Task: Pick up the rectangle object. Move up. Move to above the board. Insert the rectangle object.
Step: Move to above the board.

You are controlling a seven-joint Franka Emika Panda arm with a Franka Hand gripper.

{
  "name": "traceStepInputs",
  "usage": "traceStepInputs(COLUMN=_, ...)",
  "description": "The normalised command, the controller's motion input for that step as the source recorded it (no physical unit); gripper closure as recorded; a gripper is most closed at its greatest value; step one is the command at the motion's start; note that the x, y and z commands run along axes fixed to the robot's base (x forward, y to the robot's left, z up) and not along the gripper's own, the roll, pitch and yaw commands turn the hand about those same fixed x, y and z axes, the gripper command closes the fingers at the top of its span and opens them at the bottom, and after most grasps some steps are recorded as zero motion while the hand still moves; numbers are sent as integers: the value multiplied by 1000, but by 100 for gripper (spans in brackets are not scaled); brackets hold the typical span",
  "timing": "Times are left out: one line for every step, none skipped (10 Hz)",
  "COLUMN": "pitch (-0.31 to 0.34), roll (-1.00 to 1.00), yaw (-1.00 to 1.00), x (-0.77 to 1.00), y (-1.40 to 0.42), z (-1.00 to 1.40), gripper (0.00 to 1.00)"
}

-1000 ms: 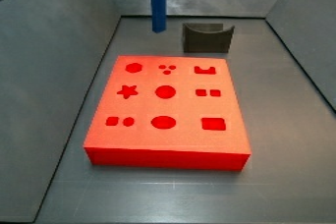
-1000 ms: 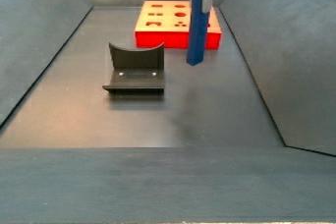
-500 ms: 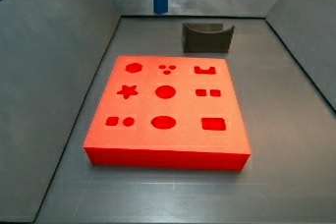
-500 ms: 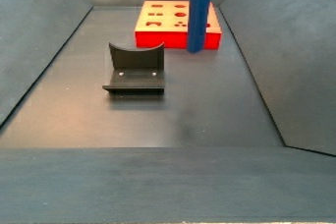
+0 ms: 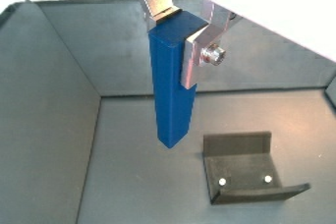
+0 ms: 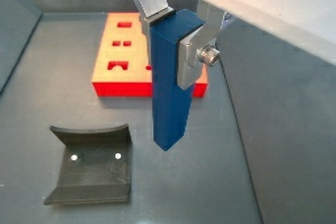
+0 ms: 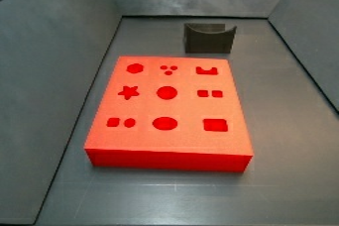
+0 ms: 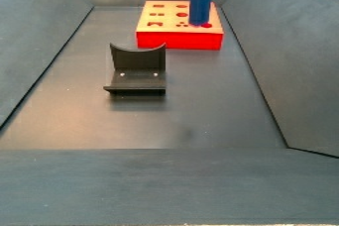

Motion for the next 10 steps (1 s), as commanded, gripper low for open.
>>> traceStepInputs(pitch=68, roll=-133, yaw=-35, x=23, y=57, z=826, gripper=100)
traceStepInputs(pitch=67, roll=-137, yaw=-37, x=16, y=46, z=665, gripper=100)
traceStepInputs(pitch=64, roll=-139, yaw=-37, x=9, y=31, z=445, gripper=100)
traceStepInputs(pitch=63, roll=-140, yaw=-39, x=10, y=28, z=338, gripper=100)
traceStepInputs(pitch=60, roll=-4, yaw=1000, x=23, y=-1000, z=9, gripper=100)
traceStepInputs(pitch=57, roll=-3, yaw=1000, x=25, y=-1000, z=-13, gripper=100)
traceStepInputs(pitch=56, roll=38, yaw=1000, x=22, y=-1000, z=-5, gripper=100)
traceStepInputs(pitch=57, roll=34, yaw=1000, x=20, y=-1000, z=-4, gripper=100)
traceStepInputs(pitch=58, roll=32, yaw=1000, x=23, y=-1000, z=0, gripper=100)
traceStepInputs(pitch=63, roll=41, yaw=1000, x=25, y=-1000, z=2, gripper=100)
